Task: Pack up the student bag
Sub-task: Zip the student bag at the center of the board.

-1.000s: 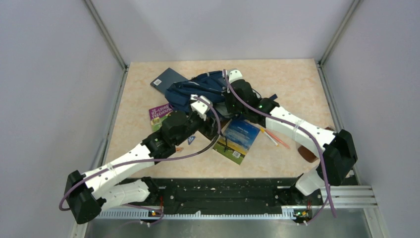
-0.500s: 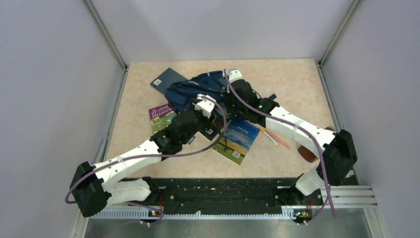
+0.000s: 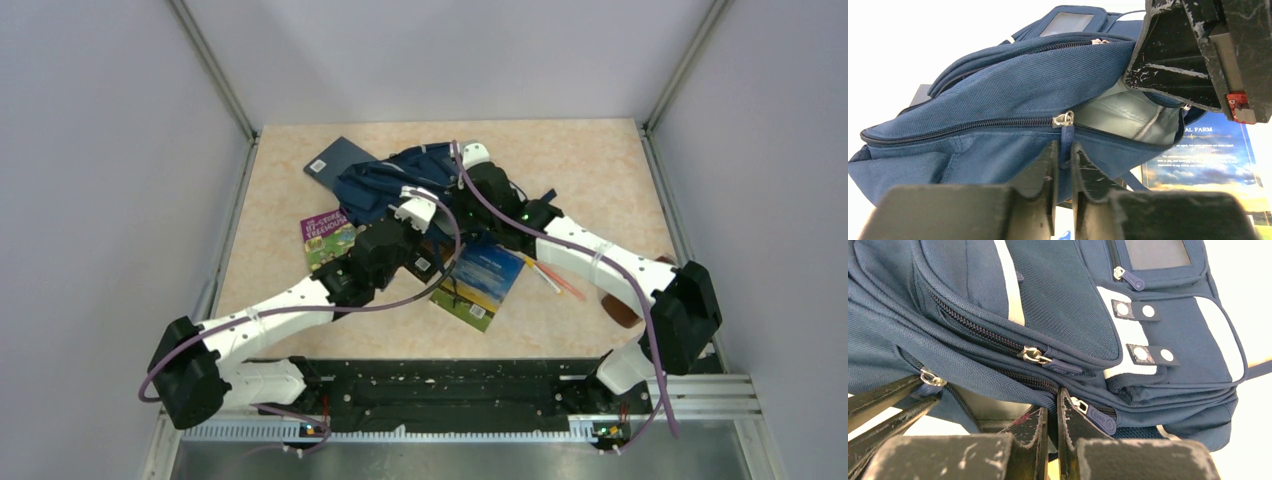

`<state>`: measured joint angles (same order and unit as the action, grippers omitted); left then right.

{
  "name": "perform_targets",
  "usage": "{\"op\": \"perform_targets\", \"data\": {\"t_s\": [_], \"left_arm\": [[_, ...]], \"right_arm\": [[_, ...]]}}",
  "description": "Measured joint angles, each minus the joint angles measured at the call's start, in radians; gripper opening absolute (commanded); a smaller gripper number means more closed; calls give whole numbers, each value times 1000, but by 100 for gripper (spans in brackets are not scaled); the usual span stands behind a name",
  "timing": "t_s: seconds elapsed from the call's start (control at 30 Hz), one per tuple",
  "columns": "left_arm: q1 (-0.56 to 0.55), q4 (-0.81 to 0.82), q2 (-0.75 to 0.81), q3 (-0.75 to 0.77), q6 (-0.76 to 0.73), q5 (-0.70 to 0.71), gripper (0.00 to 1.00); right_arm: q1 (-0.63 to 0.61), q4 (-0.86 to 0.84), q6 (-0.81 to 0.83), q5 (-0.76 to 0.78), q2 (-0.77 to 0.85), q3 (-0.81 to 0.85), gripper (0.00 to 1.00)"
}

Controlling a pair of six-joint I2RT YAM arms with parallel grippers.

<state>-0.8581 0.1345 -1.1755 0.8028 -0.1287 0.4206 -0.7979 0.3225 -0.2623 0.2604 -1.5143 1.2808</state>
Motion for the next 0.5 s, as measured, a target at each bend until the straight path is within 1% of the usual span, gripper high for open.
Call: {"op": "perform_targets", "data": {"t_s": [0.03, 0.07, 0.33, 0.5], "left_arm": [[0, -2, -3, 2, 3, 0, 3], [0, -5, -6, 5, 3, -1, 0], [11, -16, -10, 14, 41, -21, 0], [21, -64, -10, 39, 114, -27, 0]], "right_arm": [[0, -6, -1, -1, 0, -4, 0], [0, -9, -2, -2, 0, -6, 0], [0, -21, -1, -5, 0, -11, 0], [0, -44, 0, -10, 11, -33, 0]]}}
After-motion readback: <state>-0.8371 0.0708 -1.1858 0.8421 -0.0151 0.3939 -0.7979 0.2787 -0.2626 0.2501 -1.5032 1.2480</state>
